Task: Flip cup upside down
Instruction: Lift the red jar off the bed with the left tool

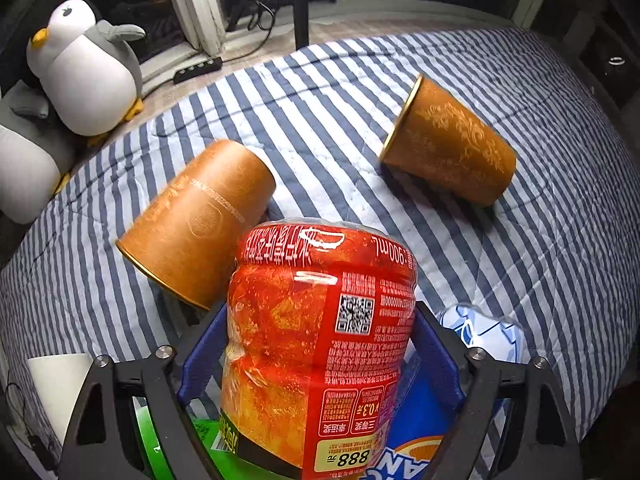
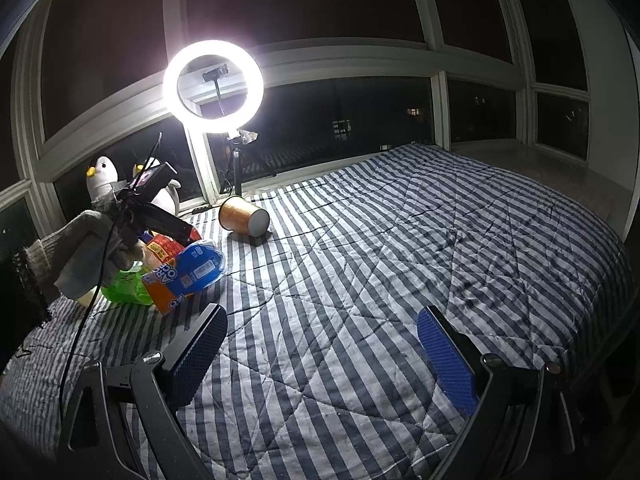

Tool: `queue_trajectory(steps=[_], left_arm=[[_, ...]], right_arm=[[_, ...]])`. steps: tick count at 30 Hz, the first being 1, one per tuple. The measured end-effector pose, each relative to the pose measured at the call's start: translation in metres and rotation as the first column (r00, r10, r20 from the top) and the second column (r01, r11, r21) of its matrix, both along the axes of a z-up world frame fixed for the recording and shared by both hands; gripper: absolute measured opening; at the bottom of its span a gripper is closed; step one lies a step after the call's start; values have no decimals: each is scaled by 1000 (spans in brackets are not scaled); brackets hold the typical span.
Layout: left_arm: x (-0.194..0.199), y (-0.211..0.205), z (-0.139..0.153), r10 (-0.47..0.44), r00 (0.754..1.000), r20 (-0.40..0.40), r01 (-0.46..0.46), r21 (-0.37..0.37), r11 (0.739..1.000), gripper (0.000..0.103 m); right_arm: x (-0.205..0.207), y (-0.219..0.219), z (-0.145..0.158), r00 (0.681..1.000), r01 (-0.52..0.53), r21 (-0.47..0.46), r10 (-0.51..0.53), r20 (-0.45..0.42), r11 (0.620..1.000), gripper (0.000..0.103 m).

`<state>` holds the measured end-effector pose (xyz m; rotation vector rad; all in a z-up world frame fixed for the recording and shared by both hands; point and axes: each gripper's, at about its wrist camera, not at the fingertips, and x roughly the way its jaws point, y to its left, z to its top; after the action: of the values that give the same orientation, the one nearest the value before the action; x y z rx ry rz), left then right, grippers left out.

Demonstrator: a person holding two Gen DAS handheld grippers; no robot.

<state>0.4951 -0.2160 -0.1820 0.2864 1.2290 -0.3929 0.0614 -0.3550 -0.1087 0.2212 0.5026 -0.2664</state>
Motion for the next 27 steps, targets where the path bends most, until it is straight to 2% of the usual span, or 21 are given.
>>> queue_trajectory(steps=[5, 9, 12, 16, 18, 22, 27], left_arm=[[0, 1, 14, 12, 999, 39, -11, -21, 1000, 89], [0, 5, 37, 30, 996, 82, -26, -43, 999, 89], [-7, 12, 64, 36, 992, 120, -28, -66, 997, 89], [-37, 36, 111, 47, 984, 172, -22, -142, 990, 89], [-54, 52, 122, 60, 983, 174, -29, -175, 984, 89], [-107, 86, 125, 72, 985, 154, -40, -202, 979, 89], [-170, 116, 98, 126, 989, 80, -100, -271, 957, 89]], right_arm=[[-2, -3, -1, 1000, 7, 2, -7, 4, 1000, 94], [-4, -3, 0, 1000, 9, 2, -9, 7, 1000, 94], [-5, -2, 3, 1000, 4, 0, -4, 12, 1000, 94], [-7, 3, 9, 1000, -7, -9, 7, 25, 1000, 94], [-7, 5, 11, 999, -17, -7, 17, 32, 1000, 94], [-7, 15, 9, 998, -48, -3, 48, 37, 999, 94], [-6, 29, 4, 995, -95, 12, 95, 28, 995, 94]])
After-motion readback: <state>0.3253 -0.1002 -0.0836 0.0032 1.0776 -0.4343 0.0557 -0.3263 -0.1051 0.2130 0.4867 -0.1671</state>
